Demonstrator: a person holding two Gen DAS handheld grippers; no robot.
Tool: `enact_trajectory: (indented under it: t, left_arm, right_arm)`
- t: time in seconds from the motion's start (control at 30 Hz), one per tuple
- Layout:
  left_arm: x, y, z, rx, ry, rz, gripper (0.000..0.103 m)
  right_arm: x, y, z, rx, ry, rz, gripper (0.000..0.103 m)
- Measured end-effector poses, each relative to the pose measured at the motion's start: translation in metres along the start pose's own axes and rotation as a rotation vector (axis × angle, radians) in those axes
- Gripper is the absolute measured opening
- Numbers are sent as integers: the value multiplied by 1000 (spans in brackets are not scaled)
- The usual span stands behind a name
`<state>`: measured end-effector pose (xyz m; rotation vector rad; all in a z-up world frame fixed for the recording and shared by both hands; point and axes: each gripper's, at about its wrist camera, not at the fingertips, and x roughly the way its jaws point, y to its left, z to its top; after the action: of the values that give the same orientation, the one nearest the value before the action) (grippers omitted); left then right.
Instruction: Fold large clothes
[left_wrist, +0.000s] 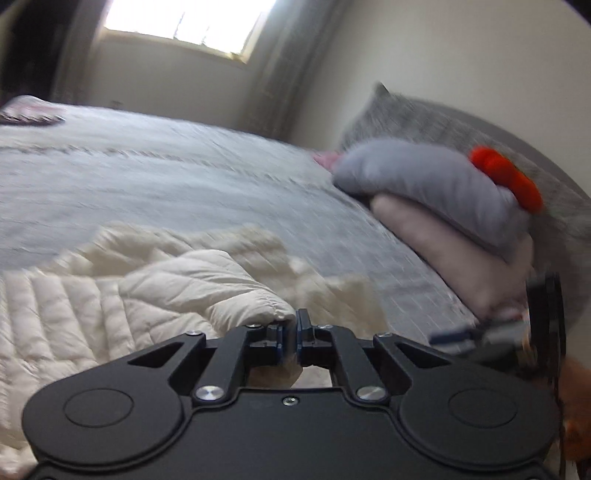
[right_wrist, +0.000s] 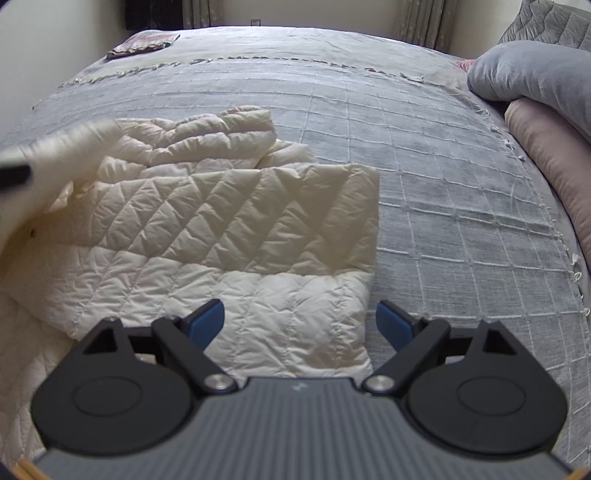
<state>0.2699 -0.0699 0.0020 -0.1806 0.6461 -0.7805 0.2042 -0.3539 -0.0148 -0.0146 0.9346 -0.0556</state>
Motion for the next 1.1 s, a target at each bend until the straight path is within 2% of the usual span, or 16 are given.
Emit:
enact_trajectory:
  t: [0.07,0.13,0.2,0.3,0.37,0.43,0.5,0.67,0.87,1.1]
  left_arm:
    - [20,-10,-17,20,84,-58,9]
    - [43,-10,-36,13,209,-97,10]
    - [57,-2,-54,-2,289,-74,10]
    - [43,0,-61,-12,263,-86,14]
    - [29,-2,-57,-12,269,-90,25]
    - [10,-5,-54,24,256,-79,45]
    - [-14,-5,-55,72,218,-50,54]
    - [-53,16,-56,126,155,63,57]
    - [-82,59,-52,75,118,199,57]
    - [-100,107,-48,-16,73,363,56]
  right_arm:
    - [0,-4,-1,13,-3,9,90]
    - [1,-6,-1,26,2,19,90]
    - [2,-5,-2,26,5,31,90]
    - [-1,3,-2,1,2,50,90]
    - [-5,10,-1,-20,-4,60,90]
    - [-10,18,2,-32,-12,70,90]
    - [-15,26,4,-42,-19,91,90]
    - [-24,61,9,-111,-30,113,92]
    - [-31,116,13,-199,-40,175,97]
    - [-18,196,20,-327,-40,224,97]
